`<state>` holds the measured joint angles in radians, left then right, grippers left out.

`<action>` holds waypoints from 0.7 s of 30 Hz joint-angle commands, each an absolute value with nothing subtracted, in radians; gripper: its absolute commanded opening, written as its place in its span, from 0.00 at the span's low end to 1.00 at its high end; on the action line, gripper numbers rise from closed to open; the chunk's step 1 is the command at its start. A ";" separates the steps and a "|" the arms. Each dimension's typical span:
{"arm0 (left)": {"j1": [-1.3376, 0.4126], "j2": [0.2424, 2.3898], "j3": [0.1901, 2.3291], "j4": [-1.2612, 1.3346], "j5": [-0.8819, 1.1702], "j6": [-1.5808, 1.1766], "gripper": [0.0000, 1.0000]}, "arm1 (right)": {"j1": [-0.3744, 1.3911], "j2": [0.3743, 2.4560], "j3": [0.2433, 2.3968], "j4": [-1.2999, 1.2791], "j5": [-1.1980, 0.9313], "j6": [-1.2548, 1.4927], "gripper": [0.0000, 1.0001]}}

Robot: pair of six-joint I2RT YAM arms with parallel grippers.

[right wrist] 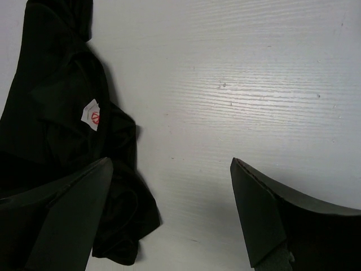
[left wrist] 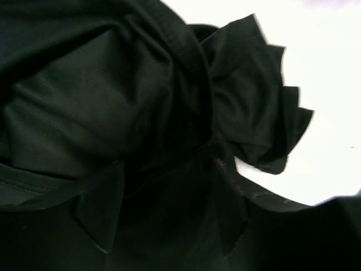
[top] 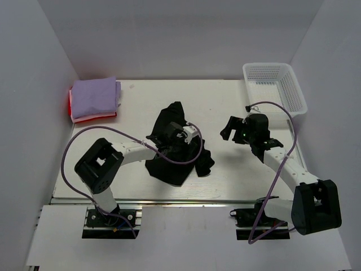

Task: Fold and stack the t-shirts
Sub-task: Flatten out the tshirt

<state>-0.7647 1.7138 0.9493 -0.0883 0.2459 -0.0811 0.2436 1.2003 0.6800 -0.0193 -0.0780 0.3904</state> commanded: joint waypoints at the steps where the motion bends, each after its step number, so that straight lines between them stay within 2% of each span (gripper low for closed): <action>1: -0.779 1.701 0.999 -0.135 0.177 -0.063 0.70 | 0.248 1.212 0.701 -0.011 -0.126 0.403 0.90; 4: -0.805 1.732 0.999 -0.146 0.154 -0.072 0.62 | 0.253 1.232 0.693 -0.011 -0.179 0.408 0.90; 5: -0.817 1.755 1.008 -0.156 0.153 -0.072 0.57 | 0.253 1.241 0.692 -0.011 -0.187 0.407 0.90; 8: -0.839 1.778 1.040 -0.189 0.130 -0.093 0.19 | 0.268 1.256 0.690 -0.021 -0.199 0.403 0.87; 9: -0.839 1.787 1.040 -0.199 0.121 -0.094 0.00 | 0.279 1.258 0.690 -0.032 -0.204 0.397 0.83; 17: -0.839 1.535 0.963 -0.094 0.083 -0.190 0.00 | 0.376 1.253 0.680 -0.115 -0.190 0.357 0.74; 21: -0.839 1.409 0.921 -0.058 0.083 -0.213 0.00 | 0.432 1.275 0.664 -0.130 -0.170 0.341 0.74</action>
